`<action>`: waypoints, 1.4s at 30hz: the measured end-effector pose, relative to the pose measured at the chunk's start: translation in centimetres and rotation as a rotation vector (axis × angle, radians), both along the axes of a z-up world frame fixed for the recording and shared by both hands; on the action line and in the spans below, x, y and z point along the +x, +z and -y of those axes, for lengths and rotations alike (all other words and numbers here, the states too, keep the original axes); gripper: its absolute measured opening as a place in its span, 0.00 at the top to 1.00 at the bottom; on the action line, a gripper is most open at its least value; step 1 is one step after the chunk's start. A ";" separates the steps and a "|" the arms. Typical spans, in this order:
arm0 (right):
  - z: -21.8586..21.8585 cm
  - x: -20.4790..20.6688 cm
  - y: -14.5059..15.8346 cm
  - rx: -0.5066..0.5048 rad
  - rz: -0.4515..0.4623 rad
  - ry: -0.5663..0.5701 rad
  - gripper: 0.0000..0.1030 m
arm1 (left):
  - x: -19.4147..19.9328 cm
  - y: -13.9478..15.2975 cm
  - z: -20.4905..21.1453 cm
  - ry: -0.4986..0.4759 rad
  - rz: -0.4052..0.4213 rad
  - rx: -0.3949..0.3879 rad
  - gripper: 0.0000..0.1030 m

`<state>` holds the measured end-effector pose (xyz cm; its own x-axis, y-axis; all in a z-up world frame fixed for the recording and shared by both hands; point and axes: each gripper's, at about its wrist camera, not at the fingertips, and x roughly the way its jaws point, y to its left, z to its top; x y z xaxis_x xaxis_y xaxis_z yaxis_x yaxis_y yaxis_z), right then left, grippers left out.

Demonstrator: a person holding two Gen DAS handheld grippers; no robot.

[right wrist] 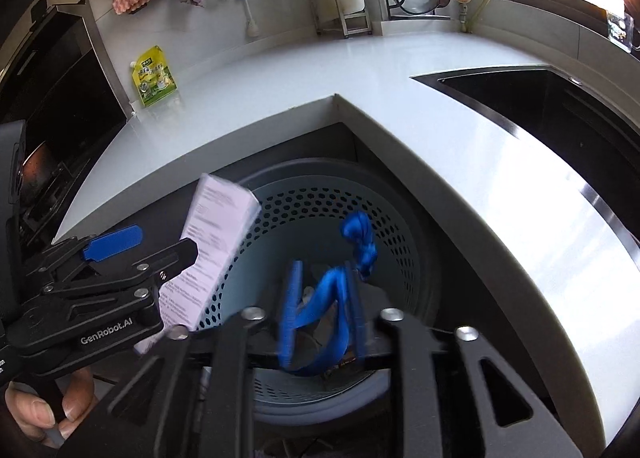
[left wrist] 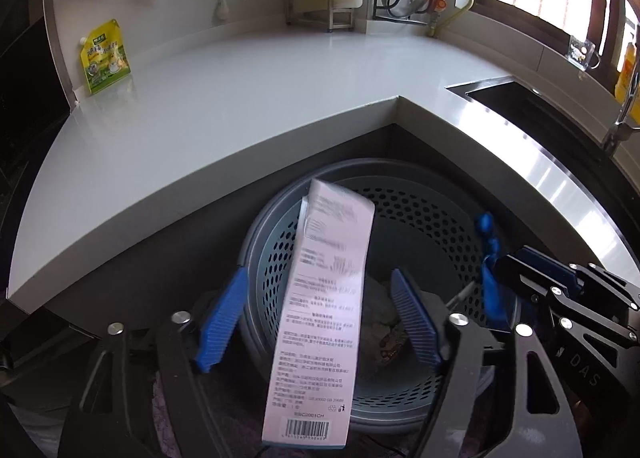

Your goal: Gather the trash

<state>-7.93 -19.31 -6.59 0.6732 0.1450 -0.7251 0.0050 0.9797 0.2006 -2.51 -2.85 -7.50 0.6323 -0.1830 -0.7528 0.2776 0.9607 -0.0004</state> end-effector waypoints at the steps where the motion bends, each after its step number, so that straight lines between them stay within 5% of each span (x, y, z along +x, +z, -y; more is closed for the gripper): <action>1: 0.2 -0.2 0.2 0.004 0.018 -0.014 0.45 | 0.0 0.1 -0.1 0.000 0.001 -0.005 0.20; 42: -0.2 -0.8 0.3 -0.002 0.024 -0.017 0.41 | -0.2 -0.3 -1.4 0.106 0.022 0.022 0.10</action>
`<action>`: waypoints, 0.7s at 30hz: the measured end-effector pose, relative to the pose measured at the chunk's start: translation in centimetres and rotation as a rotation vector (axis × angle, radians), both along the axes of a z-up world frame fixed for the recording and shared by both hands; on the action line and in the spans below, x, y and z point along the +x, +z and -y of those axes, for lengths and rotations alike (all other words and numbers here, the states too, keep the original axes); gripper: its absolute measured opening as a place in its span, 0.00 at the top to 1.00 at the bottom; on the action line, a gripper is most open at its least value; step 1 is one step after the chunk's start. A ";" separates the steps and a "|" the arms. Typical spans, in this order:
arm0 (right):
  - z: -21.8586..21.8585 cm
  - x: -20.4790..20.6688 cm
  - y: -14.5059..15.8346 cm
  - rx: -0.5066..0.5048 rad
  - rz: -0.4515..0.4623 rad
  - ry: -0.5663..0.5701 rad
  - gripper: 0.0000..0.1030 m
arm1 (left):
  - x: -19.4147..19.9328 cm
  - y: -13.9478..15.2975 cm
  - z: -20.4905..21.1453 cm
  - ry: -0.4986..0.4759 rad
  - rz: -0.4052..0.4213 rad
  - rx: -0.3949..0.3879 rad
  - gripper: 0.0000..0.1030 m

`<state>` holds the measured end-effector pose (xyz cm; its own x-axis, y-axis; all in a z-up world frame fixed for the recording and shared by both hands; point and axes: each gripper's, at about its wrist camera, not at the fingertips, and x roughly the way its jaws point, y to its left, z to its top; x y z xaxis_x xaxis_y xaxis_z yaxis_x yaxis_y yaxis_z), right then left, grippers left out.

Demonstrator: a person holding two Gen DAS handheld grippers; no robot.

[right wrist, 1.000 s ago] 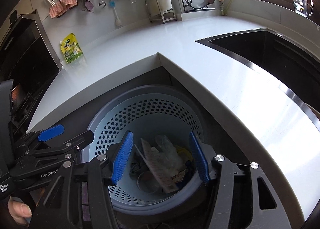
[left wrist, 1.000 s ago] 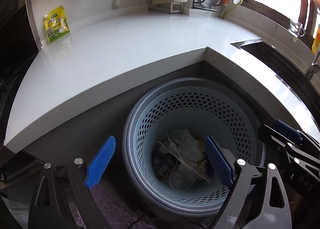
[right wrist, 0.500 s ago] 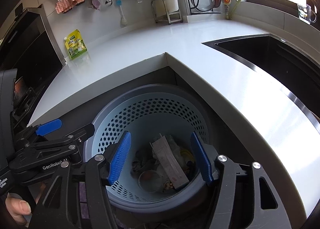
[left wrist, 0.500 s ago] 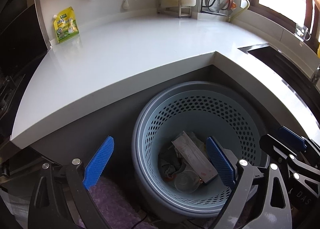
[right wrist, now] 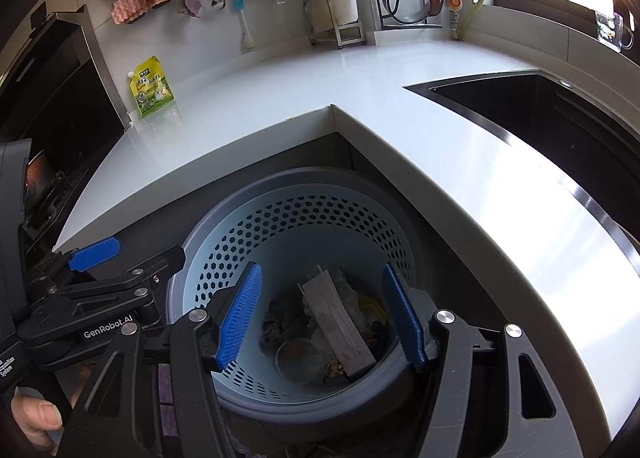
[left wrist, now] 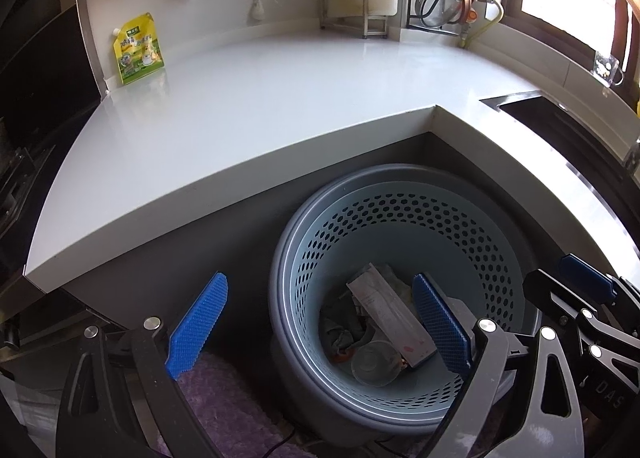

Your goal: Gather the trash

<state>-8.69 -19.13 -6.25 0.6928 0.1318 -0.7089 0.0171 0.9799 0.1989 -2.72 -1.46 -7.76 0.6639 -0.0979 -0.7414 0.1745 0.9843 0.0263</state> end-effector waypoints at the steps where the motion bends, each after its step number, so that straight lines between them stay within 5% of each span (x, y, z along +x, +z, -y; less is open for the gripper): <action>1: 0.0 0.0 0.0 -0.001 0.001 0.001 0.41 | 0.0 0.0 0.0 0.001 0.000 -0.001 0.08; 21: -0.1 0.0 0.0 0.003 -0.001 0.000 0.41 | -0.1 0.3 0.0 0.015 0.013 0.027 0.06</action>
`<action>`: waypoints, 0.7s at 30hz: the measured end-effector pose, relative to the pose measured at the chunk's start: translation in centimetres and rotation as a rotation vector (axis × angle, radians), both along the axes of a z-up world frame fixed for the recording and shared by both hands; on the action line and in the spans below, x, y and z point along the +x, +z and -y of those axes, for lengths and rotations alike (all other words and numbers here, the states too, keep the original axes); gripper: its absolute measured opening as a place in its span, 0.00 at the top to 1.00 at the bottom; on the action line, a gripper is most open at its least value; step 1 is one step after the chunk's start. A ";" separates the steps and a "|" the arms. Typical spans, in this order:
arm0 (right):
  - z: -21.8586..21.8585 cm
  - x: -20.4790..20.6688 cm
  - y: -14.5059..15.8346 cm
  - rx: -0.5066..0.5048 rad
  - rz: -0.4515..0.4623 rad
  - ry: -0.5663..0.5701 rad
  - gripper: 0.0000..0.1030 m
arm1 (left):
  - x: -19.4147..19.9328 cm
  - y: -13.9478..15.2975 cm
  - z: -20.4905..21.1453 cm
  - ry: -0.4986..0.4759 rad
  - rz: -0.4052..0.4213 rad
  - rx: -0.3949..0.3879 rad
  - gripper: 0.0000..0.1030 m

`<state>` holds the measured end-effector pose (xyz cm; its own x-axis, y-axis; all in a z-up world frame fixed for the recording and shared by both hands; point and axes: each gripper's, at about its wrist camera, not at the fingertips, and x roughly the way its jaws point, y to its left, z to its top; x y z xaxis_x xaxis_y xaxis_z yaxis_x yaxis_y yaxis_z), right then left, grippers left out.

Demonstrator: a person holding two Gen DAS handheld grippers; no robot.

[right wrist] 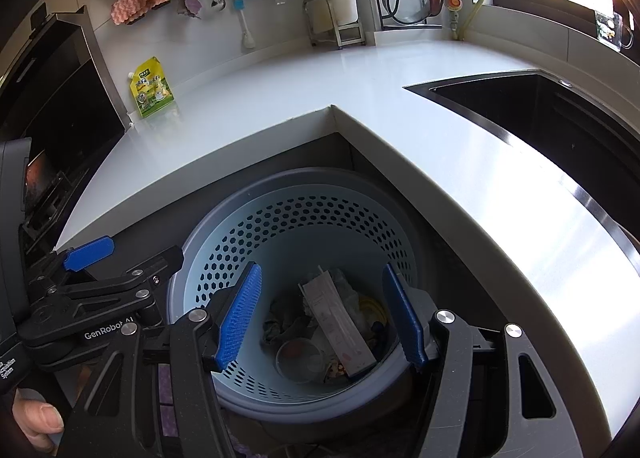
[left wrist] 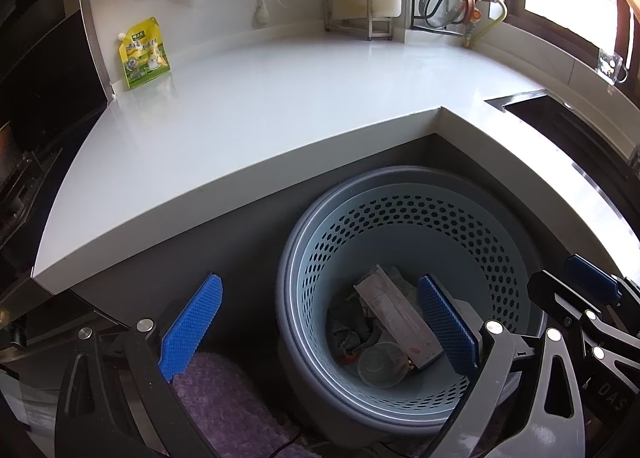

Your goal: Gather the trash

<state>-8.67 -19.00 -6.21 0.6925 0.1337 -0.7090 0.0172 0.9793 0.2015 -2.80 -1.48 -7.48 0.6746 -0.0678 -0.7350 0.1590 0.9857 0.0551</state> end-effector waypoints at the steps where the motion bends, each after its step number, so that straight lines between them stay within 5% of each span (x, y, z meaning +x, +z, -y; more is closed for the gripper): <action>1: 0.0 0.0 0.0 0.000 -0.001 0.000 0.41 | 0.0 0.0 0.1 0.001 0.001 0.003 0.06; 21: -0.1 0.0 0.0 -0.006 0.000 0.004 0.41 | 0.4 -0.4 -0.3 0.018 -0.030 -0.002 0.06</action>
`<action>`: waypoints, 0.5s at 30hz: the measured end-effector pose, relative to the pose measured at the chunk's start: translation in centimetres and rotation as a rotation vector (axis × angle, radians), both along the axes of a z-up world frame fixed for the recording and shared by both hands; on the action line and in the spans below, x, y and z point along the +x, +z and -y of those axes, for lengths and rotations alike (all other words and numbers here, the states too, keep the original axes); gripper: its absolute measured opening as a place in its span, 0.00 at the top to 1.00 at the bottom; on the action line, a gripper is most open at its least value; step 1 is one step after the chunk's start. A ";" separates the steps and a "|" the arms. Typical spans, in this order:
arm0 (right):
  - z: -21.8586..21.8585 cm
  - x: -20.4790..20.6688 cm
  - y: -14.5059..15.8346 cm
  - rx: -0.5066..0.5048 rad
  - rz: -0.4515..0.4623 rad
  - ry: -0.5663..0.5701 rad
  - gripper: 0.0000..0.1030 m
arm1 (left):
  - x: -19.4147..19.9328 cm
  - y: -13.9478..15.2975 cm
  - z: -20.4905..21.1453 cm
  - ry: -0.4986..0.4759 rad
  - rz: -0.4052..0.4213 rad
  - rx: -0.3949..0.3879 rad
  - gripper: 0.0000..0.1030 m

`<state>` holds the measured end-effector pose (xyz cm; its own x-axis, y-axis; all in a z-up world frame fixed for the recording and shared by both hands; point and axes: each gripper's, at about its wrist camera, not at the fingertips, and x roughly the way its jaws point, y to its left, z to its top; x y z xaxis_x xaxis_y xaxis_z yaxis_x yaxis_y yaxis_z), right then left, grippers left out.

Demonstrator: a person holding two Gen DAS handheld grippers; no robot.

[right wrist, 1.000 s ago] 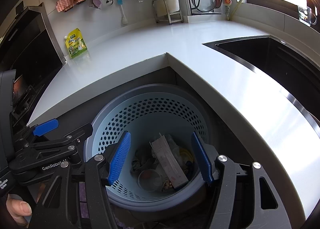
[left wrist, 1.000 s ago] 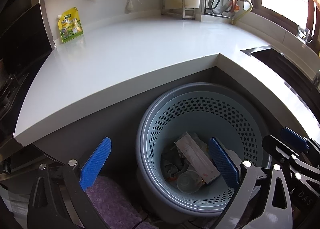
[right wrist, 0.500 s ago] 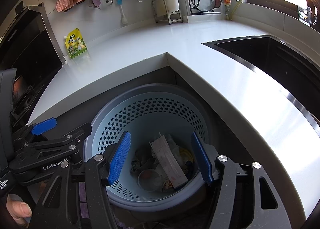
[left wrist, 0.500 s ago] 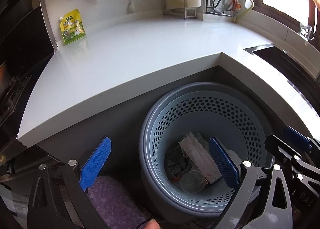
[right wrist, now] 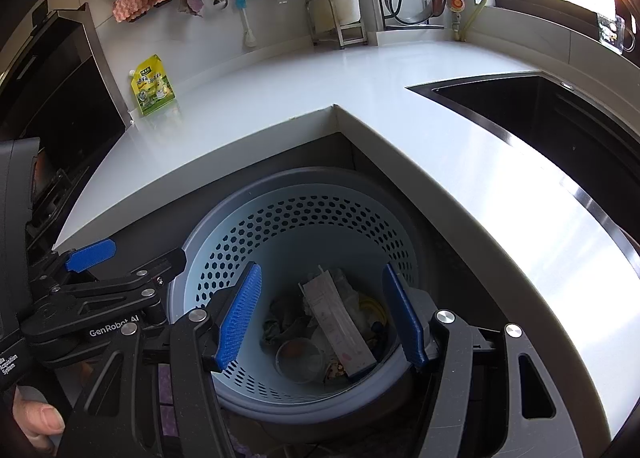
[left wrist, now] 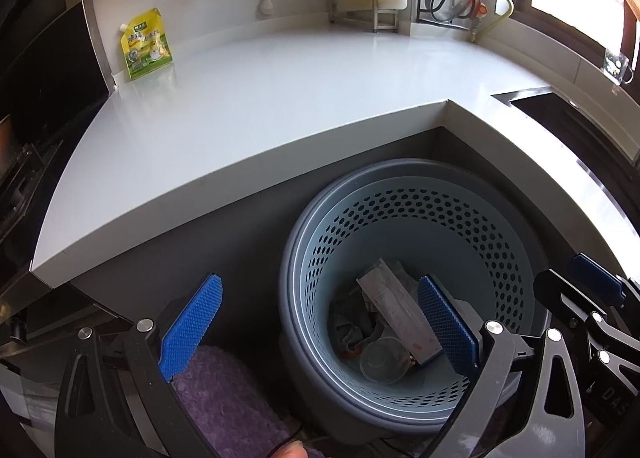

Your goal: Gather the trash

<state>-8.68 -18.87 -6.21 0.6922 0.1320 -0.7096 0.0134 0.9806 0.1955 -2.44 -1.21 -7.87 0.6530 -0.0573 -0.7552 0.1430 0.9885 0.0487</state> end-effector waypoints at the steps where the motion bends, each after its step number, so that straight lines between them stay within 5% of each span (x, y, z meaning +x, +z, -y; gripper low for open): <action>1: 0.0 0.0 0.0 0.000 0.000 0.000 0.41 | 0.0 0.0 0.0 0.001 0.000 -0.001 0.06; 15: -0.3 0.1 0.0 -0.007 -0.004 0.004 0.41 | 0.1 0.0 0.3 -0.004 0.001 0.003 0.06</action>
<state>-8.53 -18.61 -6.20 0.6885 0.1299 -0.7135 0.0099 0.9821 0.1883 -2.39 -1.53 -7.82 0.6533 -0.0580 -0.7549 0.1472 0.9878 0.0515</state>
